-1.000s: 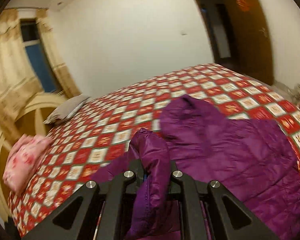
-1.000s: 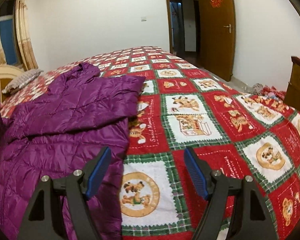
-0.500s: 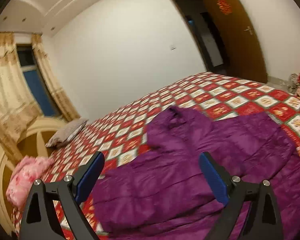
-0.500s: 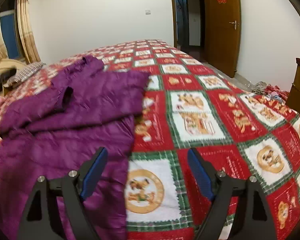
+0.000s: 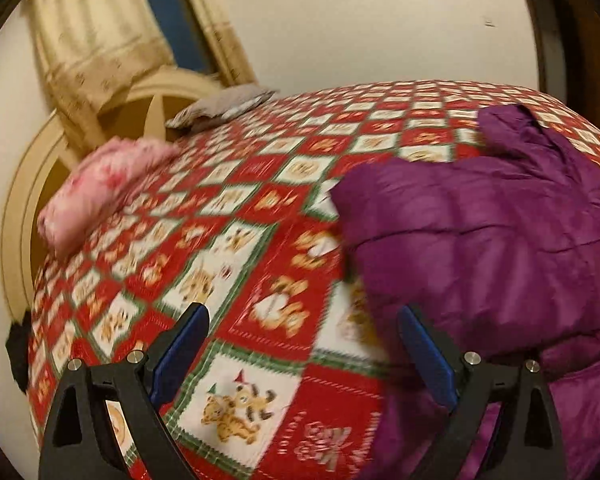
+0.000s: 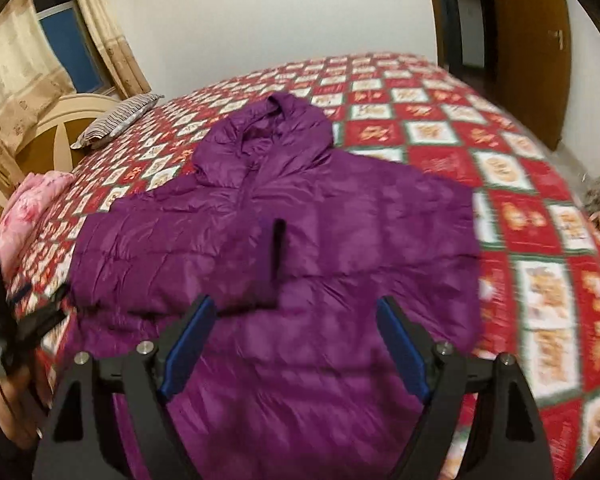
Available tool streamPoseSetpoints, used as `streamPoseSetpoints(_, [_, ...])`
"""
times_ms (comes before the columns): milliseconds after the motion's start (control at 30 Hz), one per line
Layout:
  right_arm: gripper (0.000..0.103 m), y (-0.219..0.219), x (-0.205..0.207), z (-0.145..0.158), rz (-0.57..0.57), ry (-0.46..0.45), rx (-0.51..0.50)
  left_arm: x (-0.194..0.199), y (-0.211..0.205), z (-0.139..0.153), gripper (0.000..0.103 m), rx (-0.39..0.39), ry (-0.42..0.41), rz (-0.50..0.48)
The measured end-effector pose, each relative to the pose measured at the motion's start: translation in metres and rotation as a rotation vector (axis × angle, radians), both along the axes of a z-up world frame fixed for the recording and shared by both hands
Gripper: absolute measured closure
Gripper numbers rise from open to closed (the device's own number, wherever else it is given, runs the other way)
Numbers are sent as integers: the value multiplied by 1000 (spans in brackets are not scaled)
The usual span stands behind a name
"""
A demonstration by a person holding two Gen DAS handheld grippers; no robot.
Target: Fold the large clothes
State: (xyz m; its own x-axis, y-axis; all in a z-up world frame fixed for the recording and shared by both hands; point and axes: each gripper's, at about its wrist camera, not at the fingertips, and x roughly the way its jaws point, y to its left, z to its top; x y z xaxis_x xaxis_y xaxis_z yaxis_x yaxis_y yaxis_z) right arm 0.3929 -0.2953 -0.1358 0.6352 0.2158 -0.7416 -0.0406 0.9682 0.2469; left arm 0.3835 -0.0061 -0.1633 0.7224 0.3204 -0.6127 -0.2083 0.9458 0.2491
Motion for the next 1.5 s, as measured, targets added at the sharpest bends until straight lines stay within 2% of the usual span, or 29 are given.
streamPoseSetpoints(100, [23,8,18,-17,-2,36,46,4,9,-5,7,-27,6,26])
streamPoseSetpoints(133, [31,11,22,-23,10,53,74,5,12,-6,7,-36,14,29])
streamPoseSetpoints(200, [55,15,24,-28,24,61,103,11,14,-7,7,-49,25,35])
streamPoseSetpoints(233, [80,17,21,-28,23,49,91,11,14,-6,7,-50,26,34])
streamPoseSetpoints(267, [88,18,19,-24,21,32,74,11,14,-5,7,-46,25,31])
streamPoseSetpoints(333, [92,20,5,-12,26,-26,31,12,13,-4,7,-32,21,29])
streamPoseSetpoints(500, [95,-3,-19,12,-29,-108,-23,16,19,-9,7,-26,48,45])
streamPoseSetpoints(600, [95,-25,-30,17,-84,-125,-30,17,23,-8,7,-40,61,53])
streamPoseSetpoints(800, [95,-57,-32,-5,-206,-67,-71,17,17,1,7,-13,55,27])
streamPoseSetpoints(933, [93,-69,-27,-22,-241,-21,-61,23,6,13,7,8,47,-8])
streamPoseSetpoints(1033, [84,-77,-32,-22,-275,-11,-49,33,-6,29,7,30,15,-30])
streamPoseSetpoints(1100, [66,-79,-36,-15,-320,-4,-80,42,-15,41,7,24,-7,-46])
streamPoseSetpoints(1133, [45,-80,-40,-9,-349,-16,-92,47,-20,45,7,24,-14,-58])
streamPoseSetpoints(1167, [40,-81,-44,-5,-365,-33,-93,52,-27,48,7,25,-22,-70])
streamPoseSetpoints(1233, [41,-76,-50,12,-390,-89,-130,67,-42,49,7,12,-22,-96])
streamPoseSetpoints(1333, [55,-56,-43,28,-311,-145,-129,84,-63,40,7,34,-21,-121])
streamPoseSetpoints(1433, [56,-33,-27,28,-223,-162,-142,105,-79,17,7,66,23,-125])
streamPoseSetpoints(1500, [56,-21,-10,17,-188,-150,-160,116,-84,0,7,86,63,-111])
